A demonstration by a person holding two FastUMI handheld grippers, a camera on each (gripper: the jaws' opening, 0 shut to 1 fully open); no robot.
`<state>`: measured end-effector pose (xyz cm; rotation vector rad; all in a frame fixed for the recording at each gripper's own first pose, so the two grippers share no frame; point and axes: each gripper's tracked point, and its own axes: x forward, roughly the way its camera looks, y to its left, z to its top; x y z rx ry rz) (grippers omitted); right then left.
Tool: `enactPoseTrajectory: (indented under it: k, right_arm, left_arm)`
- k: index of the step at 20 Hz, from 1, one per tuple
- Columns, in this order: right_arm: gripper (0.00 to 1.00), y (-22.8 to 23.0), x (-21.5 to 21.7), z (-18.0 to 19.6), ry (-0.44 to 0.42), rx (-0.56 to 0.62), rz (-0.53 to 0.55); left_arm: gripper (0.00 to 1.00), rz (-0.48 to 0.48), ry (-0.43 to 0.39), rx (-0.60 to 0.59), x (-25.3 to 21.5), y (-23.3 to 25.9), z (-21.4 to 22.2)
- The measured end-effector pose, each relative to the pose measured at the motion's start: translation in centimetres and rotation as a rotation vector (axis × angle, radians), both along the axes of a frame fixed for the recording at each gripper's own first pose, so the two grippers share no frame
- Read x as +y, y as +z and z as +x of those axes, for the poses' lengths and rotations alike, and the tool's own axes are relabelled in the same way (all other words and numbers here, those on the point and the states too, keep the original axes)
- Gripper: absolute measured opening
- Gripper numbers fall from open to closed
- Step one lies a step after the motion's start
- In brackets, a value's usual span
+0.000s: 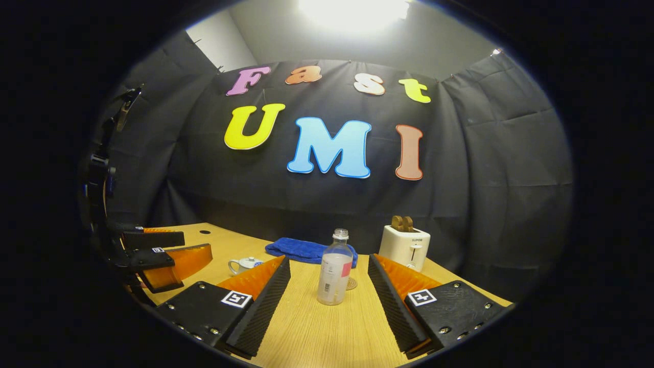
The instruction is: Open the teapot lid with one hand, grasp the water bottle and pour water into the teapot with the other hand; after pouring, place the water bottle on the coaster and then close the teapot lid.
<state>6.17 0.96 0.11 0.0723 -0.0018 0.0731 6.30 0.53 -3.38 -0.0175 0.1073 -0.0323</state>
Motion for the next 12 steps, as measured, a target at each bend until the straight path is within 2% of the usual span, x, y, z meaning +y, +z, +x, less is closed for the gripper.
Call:
enactPoseTrajectory:
  k: [7,12]
  right_arm:
    - [0.95,-1.0,0.0,5.3,-0.001,0.041,-0.006]
    - [0.95,-1.7,-0.5,8.2,-0.028,0.077,0.028]
  left_arm:
    - [0.95,-0.003,-0.064,0.014,-0.8,-0.6,4.2]
    - [0.95,-0.08,-0.152,0.038,-2.1,-1.9,7.7]
